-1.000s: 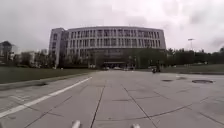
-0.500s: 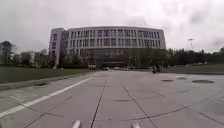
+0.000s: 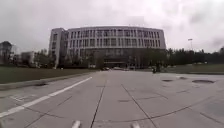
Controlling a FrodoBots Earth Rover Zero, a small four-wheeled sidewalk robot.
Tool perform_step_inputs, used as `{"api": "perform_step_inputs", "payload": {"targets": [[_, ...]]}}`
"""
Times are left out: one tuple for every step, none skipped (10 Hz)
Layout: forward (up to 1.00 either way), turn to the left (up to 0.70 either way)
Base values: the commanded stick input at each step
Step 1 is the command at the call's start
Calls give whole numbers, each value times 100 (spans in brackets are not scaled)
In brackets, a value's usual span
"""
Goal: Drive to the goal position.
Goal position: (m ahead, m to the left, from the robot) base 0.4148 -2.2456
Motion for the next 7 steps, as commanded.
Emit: {"api": "perform_step_inputs", "payload": {"targets": [[9, 0], [9, 0], [9, 0], [9, 0], [9, 0], [9, 0], [9, 0]]}}
